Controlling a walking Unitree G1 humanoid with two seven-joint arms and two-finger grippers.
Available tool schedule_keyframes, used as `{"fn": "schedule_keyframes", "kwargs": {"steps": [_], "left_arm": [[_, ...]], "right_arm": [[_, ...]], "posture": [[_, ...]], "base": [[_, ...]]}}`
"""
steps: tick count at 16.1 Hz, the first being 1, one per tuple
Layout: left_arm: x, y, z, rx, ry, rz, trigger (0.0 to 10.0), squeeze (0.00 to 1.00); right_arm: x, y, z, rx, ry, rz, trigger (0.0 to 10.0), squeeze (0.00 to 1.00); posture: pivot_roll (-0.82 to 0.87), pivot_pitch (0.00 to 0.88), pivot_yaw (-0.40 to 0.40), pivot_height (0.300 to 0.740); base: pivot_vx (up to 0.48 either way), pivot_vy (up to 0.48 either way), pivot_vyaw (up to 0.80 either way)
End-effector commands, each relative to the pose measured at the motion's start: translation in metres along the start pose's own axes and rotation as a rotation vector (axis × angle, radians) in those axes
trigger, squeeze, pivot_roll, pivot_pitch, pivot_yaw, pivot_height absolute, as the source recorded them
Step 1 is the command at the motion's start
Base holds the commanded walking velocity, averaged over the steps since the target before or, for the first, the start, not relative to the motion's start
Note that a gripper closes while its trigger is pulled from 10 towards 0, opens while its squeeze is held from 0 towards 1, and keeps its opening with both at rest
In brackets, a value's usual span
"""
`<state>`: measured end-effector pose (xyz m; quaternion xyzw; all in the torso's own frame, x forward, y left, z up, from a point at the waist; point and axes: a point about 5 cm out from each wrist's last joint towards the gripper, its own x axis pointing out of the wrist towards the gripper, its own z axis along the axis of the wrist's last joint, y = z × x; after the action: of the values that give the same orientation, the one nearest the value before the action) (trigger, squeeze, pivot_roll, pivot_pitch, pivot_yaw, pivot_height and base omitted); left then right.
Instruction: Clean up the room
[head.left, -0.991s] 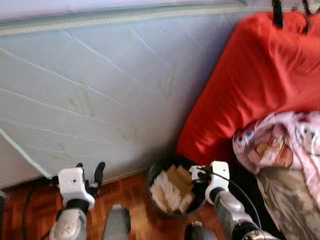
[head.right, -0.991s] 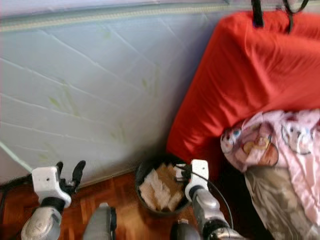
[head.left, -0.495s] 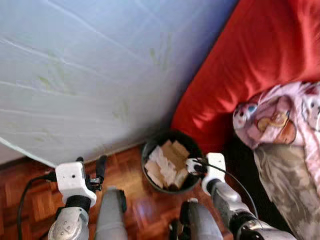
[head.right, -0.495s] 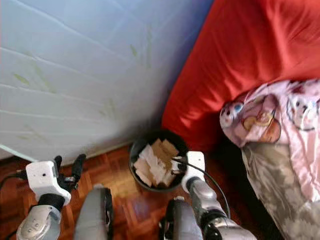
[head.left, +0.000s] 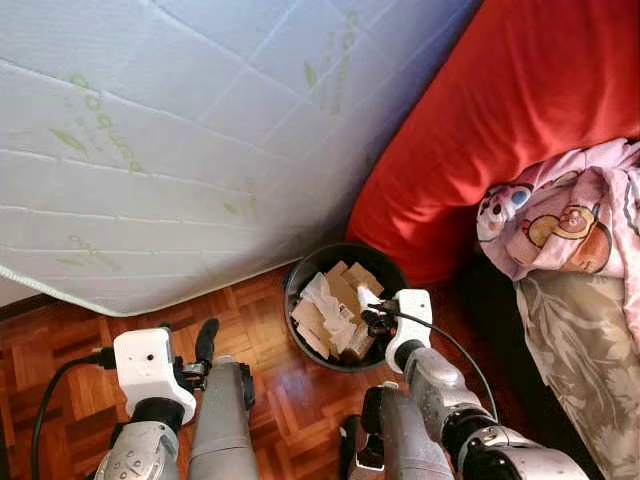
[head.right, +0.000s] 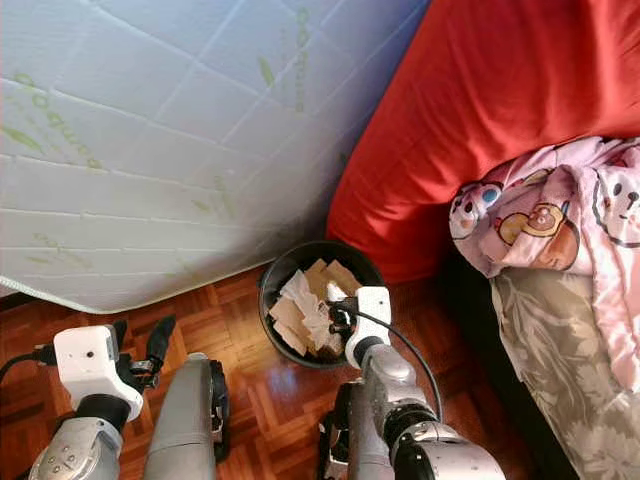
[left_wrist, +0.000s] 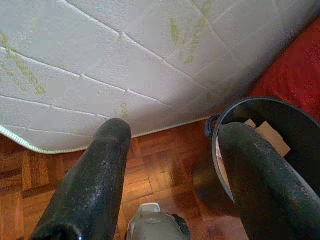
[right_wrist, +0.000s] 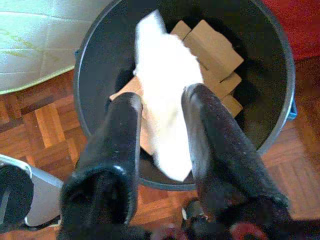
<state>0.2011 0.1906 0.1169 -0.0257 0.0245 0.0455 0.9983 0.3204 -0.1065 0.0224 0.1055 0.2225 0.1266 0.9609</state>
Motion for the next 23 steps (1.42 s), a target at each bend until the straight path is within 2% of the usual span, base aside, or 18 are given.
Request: {"fn": "schedule_keyframes", "kwargs": {"steps": [1, 5, 6, 7, 9, 10, 12, 13, 14, 16, 17, 19, 21, 23], "left_arm": [[-0.005, 0.0, -0.008, 0.002, 0.043, 0.004, 10.0, 0.0], [-0.003, 0.002, -0.012, 0.008, 0.055, 0.001, 10.0, 0.0], [-0.002, 0.002, -0.012, 0.008, 0.056, 0.002, 10.0, 0.0], [-0.001, 0.002, -0.013, 0.007, 0.057, 0.003, 10.0, 0.0], [0.002, 0.006, -0.016, 0.006, 0.06, 0.02, 10.0, 0.0], [0.006, 0.013, -0.017, 0.01, 0.055, 0.041, 10.0, 0.0], [0.013, 0.028, -0.022, -0.016, 0.059, 0.09, 10.0, 0.0], [0.018, 0.036, -0.036, 0.0, 0.103, 0.088, 10.0, 0.0], [0.019, 0.04, -0.05, 0.013, 0.151, 0.08, 10.0, 0.0], [0.02, 0.043, -0.083, 0.008, 0.26, 0.061, 10.0, 0.0], [0.019, 0.039, -0.105, 0.015, 0.337, 0.032, 10.0, 0.0], [0.019, 0.035, -0.127, 0.023, 0.428, 0.005, 10.0, 0.0], [0.016, 0.032, -0.15, 0.033, 0.527, -0.026, 10.0, 0.0], [0.008, 0.03, -0.172, 0.075, 0.658, -0.061, 10.0, 0.0]], "right_arm": [[-0.005, -0.004, -0.015, 0.008, 0.037, -0.011, 10.0, 1.0], [-0.007, 0.002, -0.024, -0.01, 0.045, 0.022, 10.0, 1.0], [-0.007, 0.004, -0.025, -0.02, 0.046, 0.025, 10.0, 0.42], [-0.008, 0.005, -0.027, -0.012, 0.044, 0.03, 10.0, 0.0], [-0.008, -0.001, -0.025, -0.002, 0.062, -0.003, 10.0, 0.0], [-0.011, -0.011, -0.027, 0.015, 0.058, -0.036, 10.0, 0.0], [-0.024, -0.041, -0.033, 0.078, 0.041, -0.146, 10.0, 0.0], [-0.037, -0.065, -0.04, 0.105, 0.033, -0.232, 10.0, 0.0], [-0.048, -0.082, -0.045, 0.139, 0.024, -0.295, 10.0, 0.0], [-0.07, -0.104, -0.063, 0.172, 0.038, -0.391, 10.0, 0.0], [-0.084, -0.112, -0.077, 0.216, 0.039, -0.438, 10.0, 0.0], [-0.089, -0.108, -0.09, 0.19, 0.081, -0.426, 10.0, 0.0], [-0.09, -0.098, -0.102, 0.18, 0.134, -0.391, 10.0, 0.0], [-0.087, -0.078, -0.116, 0.115, 0.223, -0.301, 10.0, 0.0]], "posture": [[0.25, 0.449, -0.118, 0.641], [0.24, 0.431, -0.117, 0.641], [0.24, 0.427, -0.117, 0.641], [0.24, 0.421, -0.116, 0.641], [0.22, 0.392, -0.12, 0.641], [0.22, 0.357, -0.124, 0.641], [0.21, 0.298, -0.132, 0.641], [0.19, 0.258, -0.131, 0.655], [0.18, 0.218, -0.13, 0.665], [0.15, 0.14, -0.117, 0.685], [0.14, 0.076, -0.102, 0.7], [0.14, 0.018, -0.093, 0.725], [0.1, 0.0, -0.078, 0.74], [0.07, 0.0, -0.052, 0.74]], "base": [[0.0, 0.0, 0.0], [0.0, 0.0, 0.0], [0.0, 0.0, 0.0], [0.0, 0.0, 0.0], [0.0, 0.0, 0.0], [0.0, 0.0, 0.0], [0.0, 0.0, 0.0], [0.0, 0.0, 0.0], [0.0, 0.0, 0.0], [0.0, 0.0, 0.0], [0.0, 0.0, 0.0], [0.0, 0.0, 0.0], [0.0, 0.0, 0.0], [0.0, 0.0, 0.0]]}}
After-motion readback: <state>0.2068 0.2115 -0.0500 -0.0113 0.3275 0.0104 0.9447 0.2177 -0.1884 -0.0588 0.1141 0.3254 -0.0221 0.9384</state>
